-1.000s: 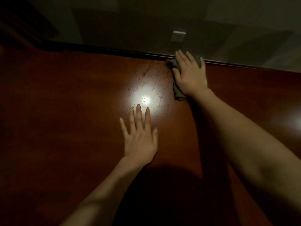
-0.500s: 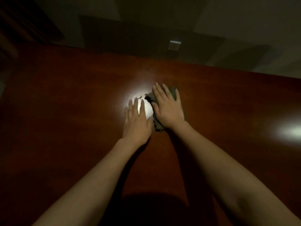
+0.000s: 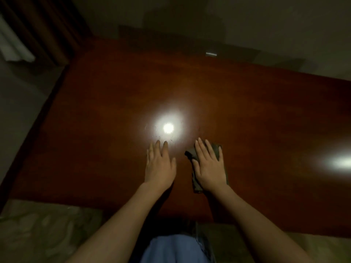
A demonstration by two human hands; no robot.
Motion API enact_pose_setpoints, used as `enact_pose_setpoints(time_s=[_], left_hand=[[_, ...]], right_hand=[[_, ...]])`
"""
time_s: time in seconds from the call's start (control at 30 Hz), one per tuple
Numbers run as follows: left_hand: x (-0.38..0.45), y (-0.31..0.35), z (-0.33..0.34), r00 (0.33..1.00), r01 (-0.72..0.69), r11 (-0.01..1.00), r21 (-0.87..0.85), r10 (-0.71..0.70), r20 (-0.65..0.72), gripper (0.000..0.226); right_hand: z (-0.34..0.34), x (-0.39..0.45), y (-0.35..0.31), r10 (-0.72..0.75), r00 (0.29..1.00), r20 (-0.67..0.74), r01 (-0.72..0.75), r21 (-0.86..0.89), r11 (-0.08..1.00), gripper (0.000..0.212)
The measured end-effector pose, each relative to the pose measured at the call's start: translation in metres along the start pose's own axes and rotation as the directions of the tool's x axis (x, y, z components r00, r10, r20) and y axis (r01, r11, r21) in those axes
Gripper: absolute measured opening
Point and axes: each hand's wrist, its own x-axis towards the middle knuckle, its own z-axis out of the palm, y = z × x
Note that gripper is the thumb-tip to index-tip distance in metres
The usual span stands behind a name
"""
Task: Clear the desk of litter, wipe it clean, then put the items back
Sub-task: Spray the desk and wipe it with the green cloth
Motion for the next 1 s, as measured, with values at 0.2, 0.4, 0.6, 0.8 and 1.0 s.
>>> enact_pose_setpoints(time_s=[0.2, 0.4, 0.6, 0.8, 1.0], left_hand=[[-0.041, -0.018, 0.013, 0.999, -0.026, 0.999, -0.026, 0.027, 0.018, 0.058], [-0.061, -0.024, 0.015, 0.999, -0.034, 0.998, -0.055, 0.034, -0.001, 0.059], [-0.056, -0.024, 0.011, 1.000, -0.020, 0.997, -0.073, 0.020, -0.001, 0.059], [-0.012, -0.023, -0.007, 1.000, -0.028, 0.999, -0.045, 0.027, -0.014, 0.055], [0.054, -0.004, -0.030, 0.999, -0.034, 0.999, -0.003, 0.034, -0.037, 0.056]], right_hand=[[0.021, -0.062, -0.012, 0.029, 0.998, -0.047, -0.030, -0.010, 1.000, 0.059], [0.028, -0.107, -0.028, -0.008, 0.997, -0.073, 0.005, -0.052, 0.999, 0.059], [0.028, -0.100, -0.048, -0.396, 0.915, 0.080, 0.402, -0.090, 0.911, 0.057], [0.012, -0.026, -0.047, -0.393, 0.914, 0.099, 0.402, -0.090, 0.911, 0.054], [-0.006, 0.053, -0.035, -0.290, 0.954, 0.072, 0.291, -0.006, 0.957, 0.056]])
